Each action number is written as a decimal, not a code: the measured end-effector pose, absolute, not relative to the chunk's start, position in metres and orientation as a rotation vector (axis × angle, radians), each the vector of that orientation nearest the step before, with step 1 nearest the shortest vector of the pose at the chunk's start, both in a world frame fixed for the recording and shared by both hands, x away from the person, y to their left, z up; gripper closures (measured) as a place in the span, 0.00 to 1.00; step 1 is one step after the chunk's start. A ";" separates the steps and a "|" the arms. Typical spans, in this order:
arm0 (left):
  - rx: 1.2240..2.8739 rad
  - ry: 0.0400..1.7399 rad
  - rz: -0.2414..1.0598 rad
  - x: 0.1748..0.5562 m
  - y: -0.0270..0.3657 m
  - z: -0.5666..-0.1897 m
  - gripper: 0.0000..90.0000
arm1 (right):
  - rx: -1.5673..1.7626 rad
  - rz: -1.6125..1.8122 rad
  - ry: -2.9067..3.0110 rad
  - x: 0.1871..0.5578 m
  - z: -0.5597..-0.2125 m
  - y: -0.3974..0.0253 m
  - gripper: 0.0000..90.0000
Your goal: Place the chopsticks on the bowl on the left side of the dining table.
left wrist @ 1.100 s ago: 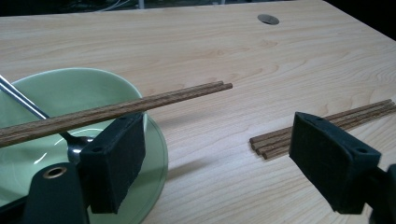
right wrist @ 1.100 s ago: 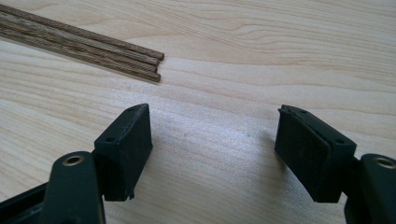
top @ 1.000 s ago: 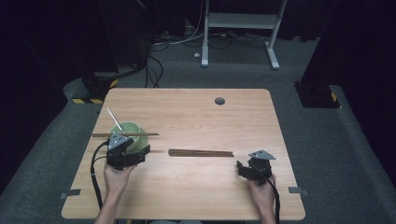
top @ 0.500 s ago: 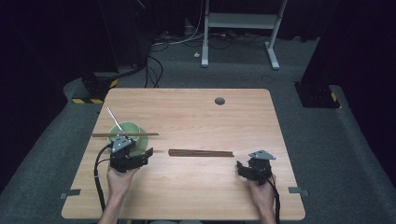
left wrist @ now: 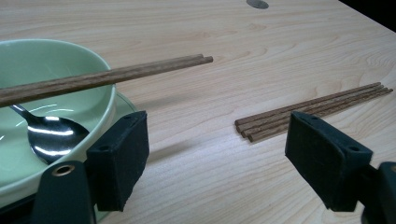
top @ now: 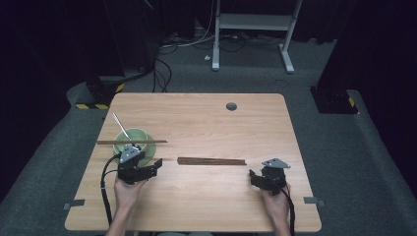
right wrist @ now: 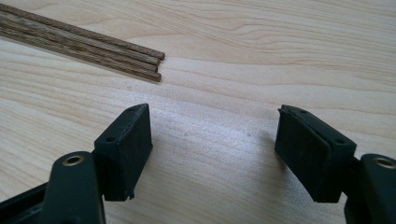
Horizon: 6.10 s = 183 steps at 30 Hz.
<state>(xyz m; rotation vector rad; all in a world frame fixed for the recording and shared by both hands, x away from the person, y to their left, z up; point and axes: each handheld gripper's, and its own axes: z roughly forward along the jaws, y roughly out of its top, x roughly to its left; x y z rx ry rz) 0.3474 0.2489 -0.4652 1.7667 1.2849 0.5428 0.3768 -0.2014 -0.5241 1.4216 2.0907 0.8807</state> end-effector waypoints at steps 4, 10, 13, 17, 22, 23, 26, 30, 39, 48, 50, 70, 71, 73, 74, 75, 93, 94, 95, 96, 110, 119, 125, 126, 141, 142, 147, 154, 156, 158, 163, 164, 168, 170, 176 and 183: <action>1.766 1.284 0.536 0.346 0.249 -0.468 0.24 | 1.422 0.881 2.091 0.377 -0.524 -0.201 0.30; 1.764 1.290 0.530 0.344 0.249 -0.470 0.24 | 1.421 0.881 2.091 0.377 -0.524 -0.201 0.30; 1.763 1.295 0.524 0.344 0.249 -0.472 0.24 | 1.422 0.881 2.091 0.377 -0.524 -0.201 0.30; 1.768 1.298 0.515 0.344 0.249 -0.475 0.24 | 1.421 0.881 2.091 0.377 -0.524 -0.201 0.30; 1.773 1.296 0.511 0.345 0.247 -0.477 0.24 | 1.422 0.881 2.091 0.377 -0.524 -0.201 0.30; 1.775 1.297 0.510 0.345 0.247 -0.477 0.24 | 1.422 0.881 2.091 0.377 -0.524 -0.201 0.30; 1.776 1.302 0.505 0.345 0.247 -0.478 0.24 | 1.421 0.881 2.091 0.377 -0.524 -0.201 0.30; 1.785 1.302 0.504 0.346 0.247 -0.479 0.25 | 1.421 0.881 2.091 0.377 -0.524 -0.201 0.30; 1.797 1.306 0.494 0.347 0.245 -0.484 0.25 | 1.422 0.881 2.091 0.377 -0.524 -0.201 0.30; 1.817 1.303 0.493 0.349 0.242 -0.486 0.25 | 1.421 0.881 2.091 0.377 -0.524 -0.201 0.30; 1.823 1.301 0.495 0.350 0.241 -0.486 0.25 | 1.421 0.881 2.091 0.377 -0.524 -0.201 0.30; 1.856 1.321 0.504 0.354 0.235 -0.494 0.25 | 1.421 0.882 2.091 0.377 -0.524 -0.201 0.30; 1.862 1.323 0.508 0.354 0.234 -0.495 0.25 | 1.421 0.881 2.092 0.377 -0.524 -0.201 0.30; 1.861 1.331 0.499 0.353 0.234 -0.498 0.25 | 1.421 0.881 2.092 0.377 -0.524 -0.201 0.30; 1.859 1.333 0.495 0.353 0.234 -0.499 0.25 | 1.422 0.881 2.091 0.377 -0.524 -0.201 0.30; 1.860 1.336 0.490 0.353 0.234 -0.500 0.25 | 1.421 0.881 2.091 0.377 -0.524 -0.201 0.30; 1.867 1.376 0.503 0.356 0.237 -0.508 0.25 | 1.421 0.882 2.092 0.377 -0.524 -0.202 0.30; 1.870 1.375 0.505 0.356 0.237 -0.508 0.25 | 1.421 0.882 2.092 0.377 -0.524 -0.201 0.30; 1.872 1.376 0.507 0.356 0.237 -0.509 0.25 | 1.421 0.882 2.092 0.377 -0.524 -0.201 0.30; 1.876 1.376 0.511 0.357 0.237 -0.509 0.25 | 1.421 0.881 2.092 0.377 -0.524 -0.201 0.30; 1.948 1.387 0.587 0.360 0.228 -0.517 0.25 | 1.423 0.882 2.091 0.377 -0.524 -0.201 0.30; 1.967 1.394 0.611 0.363 0.225 -0.521 0.25 | 1.419 0.882 2.093 0.377 -0.524 -0.202 0.29; 1.976 1.408 0.622 0.364 0.225 -0.524 0.25 | 1.421 0.882 2.093 0.377 -0.524 -0.202 0.29; 1.976 1.409 0.624 0.364 0.225 -0.524 0.25 | 1.421 0.882 2.093 0.377 -0.524 -0.202 0.29; 1.953 1.411 0.630 0.367 0.225 -0.526 0.25 | 1.419 0.882 2.093 0.377 -0.524 -0.202 0.29; 1.948 1.411 0.630 0.367 0.225 -0.527 0.24 | 1.418 0.882 2.093 0.377 -0.524 -0.202 0.29; 1.943 1.412 0.630 0.367 0.226 -0.527 0.23 | 1.419 0.882 2.093 0.377 -0.524 -0.202 0.29; 1.944 1.411 0.626 0.368 0.226 -0.528 0.23 | 1.418 0.882 2.094 0.377 -0.524 -0.202 0.29; 1.942 1.412 0.624 0.368 0.227 -0.528 0.22 | 1.418 0.882 2.094 0.377 -0.524 -0.202 0.29; 1.940 1.413 0.623 0.368 0.227 -0.528 0.22 | 1.418 0.882 2.095 0.377 -0.524 -0.202 0.29; 1.940 1.414 0.624 0.368 0.227 -0.528 0.22 | 1.417 0.882 2.095 0.377 -0.524 -0.202 0.29; 1.941 1.413 0.625 0.368 0.227 -0.528 0.22 | 1.417 0.883 2.096 0.377 -0.524 -0.202 0.28; 1.938 1.416 0.627 0.368 0.226 -0.528 0.22 | 1.413 0.882 2.097 0.377 -0.524 -0.201 0.28; 1.937 1.418 0.628 0.368 0.226 -0.528 0.22 | 1.413 0.881 2.097 0.377 -0.524 -0.201 0.28; 1.936 1.419 0.627 0.368 0.226 -0.528 0.22 | 1.411 0.881 2.098 0.377 -0.524 -0.202 0.28; 1.935 1.419 0.627 0.368 0.226 -0.528 0.22 | 1.414 0.879 2.097 0.377 -0.524 -0.201 0.28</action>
